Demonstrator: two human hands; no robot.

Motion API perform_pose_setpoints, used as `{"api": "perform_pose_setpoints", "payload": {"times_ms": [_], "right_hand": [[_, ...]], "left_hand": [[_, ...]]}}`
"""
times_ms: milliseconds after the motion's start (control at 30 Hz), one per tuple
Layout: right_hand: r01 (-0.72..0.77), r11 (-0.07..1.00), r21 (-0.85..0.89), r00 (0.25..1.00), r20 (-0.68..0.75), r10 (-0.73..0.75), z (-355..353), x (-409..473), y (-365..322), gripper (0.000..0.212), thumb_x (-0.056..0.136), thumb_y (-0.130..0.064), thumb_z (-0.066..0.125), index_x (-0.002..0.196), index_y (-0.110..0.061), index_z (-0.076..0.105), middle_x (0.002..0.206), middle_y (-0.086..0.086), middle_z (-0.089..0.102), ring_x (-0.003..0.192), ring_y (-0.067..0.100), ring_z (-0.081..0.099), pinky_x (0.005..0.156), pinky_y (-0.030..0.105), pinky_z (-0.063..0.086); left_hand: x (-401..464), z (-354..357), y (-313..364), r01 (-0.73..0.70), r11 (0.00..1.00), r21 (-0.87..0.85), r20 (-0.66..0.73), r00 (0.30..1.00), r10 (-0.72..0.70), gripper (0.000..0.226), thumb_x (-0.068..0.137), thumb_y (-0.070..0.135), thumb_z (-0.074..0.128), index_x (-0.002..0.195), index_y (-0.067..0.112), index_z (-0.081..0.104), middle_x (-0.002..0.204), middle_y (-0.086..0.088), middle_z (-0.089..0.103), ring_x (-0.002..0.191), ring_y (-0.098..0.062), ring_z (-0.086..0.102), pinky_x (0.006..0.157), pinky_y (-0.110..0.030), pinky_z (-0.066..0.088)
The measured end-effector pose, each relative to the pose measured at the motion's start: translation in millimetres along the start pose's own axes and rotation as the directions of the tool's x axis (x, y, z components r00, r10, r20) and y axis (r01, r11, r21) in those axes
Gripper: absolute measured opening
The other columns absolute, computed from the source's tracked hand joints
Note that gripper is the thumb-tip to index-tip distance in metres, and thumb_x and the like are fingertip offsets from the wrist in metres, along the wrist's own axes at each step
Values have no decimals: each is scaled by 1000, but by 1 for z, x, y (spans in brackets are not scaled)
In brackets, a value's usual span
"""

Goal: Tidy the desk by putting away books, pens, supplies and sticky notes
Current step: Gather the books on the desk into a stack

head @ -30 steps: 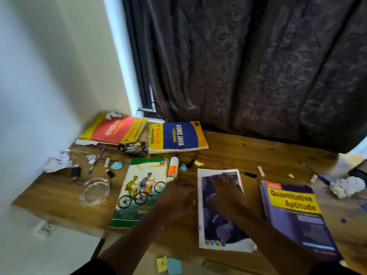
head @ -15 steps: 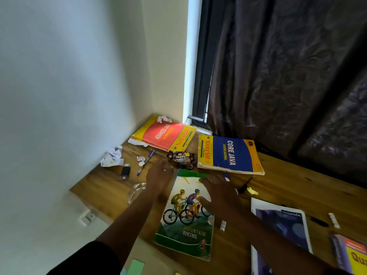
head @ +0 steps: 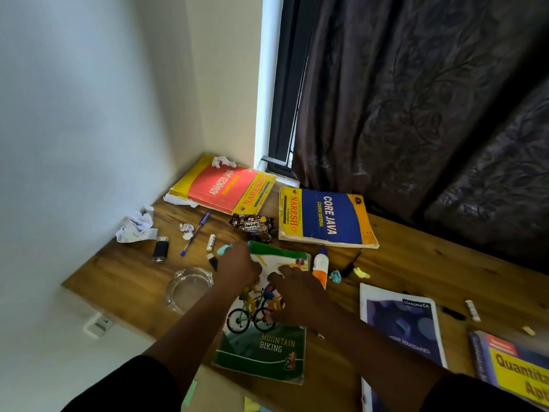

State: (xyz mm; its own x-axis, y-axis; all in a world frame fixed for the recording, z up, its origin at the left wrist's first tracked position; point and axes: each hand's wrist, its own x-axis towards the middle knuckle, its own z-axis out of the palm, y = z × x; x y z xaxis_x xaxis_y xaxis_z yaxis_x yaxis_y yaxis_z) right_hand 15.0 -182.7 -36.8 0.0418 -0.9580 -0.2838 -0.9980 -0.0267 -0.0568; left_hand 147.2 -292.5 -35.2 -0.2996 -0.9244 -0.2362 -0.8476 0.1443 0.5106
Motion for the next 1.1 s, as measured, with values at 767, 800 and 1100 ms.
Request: {"api": "perform_pose_setpoints", "payload": {"times_ms": [767, 800, 1100], "right_hand": [[177, 55, 983, 745, -170, 645, -29, -130, 78, 22, 95, -19, 70, 117, -18, 67, 98, -8, 73, 82, 3, 68, 67, 17, 50], [186, 27, 982, 733, -157, 662, -31, -139, 86, 18, 95, -15, 70, 112, -18, 68, 97, -7, 74, 85, 6, 69, 71, 21, 51], [-118, -51, 992, 487, 103, 867, 18, -222, 147, 24, 89, -8, 70, 109, -21, 64, 108, 1, 70, 100, 24, 64, 84, 36, 53]], "left_hand": [[-78, -69, 142, -292, 766, -573, -221, 955, 198, 9, 92, 38, 66, 93, 31, 60, 100, -8, 74, 91, -33, 71, 85, -56, 57], [-81, -60, 150, -267, 753, -601, -202, 963, 180, 11, 94, 34, 67, 88, 29, 60, 99, -8, 73, 90, -32, 70, 86, -55, 57], [-122, 90, 186, 102, 672, -734, 248, 961, 125, 16, 92, 14, 71, 108, 16, 74, 108, -8, 77, 99, -29, 73, 96, -54, 56]]}}
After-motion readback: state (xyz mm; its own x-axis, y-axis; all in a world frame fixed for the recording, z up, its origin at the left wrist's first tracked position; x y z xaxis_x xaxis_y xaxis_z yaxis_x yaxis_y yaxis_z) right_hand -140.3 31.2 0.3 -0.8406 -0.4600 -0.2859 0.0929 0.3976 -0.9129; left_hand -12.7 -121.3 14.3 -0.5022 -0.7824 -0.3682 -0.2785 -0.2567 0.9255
